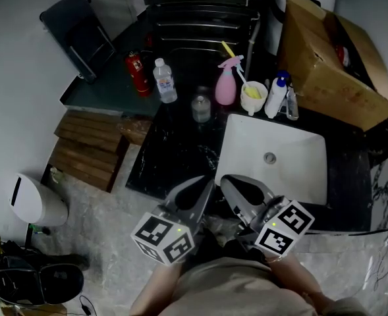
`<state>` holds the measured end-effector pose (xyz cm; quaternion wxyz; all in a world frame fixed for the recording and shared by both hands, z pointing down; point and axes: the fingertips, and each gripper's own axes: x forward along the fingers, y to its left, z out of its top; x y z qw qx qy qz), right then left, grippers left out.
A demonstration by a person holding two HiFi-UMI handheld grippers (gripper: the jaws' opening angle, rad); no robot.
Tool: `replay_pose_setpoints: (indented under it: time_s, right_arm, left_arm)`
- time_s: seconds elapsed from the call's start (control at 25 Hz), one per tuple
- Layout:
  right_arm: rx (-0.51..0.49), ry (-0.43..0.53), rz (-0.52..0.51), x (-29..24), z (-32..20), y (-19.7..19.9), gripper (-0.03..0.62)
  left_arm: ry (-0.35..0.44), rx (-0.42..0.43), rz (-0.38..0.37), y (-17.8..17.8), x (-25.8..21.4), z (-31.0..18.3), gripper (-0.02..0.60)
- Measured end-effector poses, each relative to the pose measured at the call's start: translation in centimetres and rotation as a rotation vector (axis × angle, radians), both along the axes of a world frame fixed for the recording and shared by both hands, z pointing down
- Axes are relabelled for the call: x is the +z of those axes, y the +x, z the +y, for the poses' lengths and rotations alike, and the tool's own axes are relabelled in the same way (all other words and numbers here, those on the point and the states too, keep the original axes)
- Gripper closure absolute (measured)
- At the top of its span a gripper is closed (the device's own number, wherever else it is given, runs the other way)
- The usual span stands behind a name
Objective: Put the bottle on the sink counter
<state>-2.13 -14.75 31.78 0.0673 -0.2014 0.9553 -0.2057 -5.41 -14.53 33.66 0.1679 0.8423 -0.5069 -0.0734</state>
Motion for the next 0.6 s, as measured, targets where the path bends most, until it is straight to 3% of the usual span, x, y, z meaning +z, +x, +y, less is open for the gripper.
replay_pose_setpoints:
  time_s: [0.6]
  right_arm:
    - [-0.003,0.021,0.052,1.1,0.2,0.0,0.591]
  left_arm:
    - [-0.006,-0.001,-0.013,0.3,0.4,0.3,0.574]
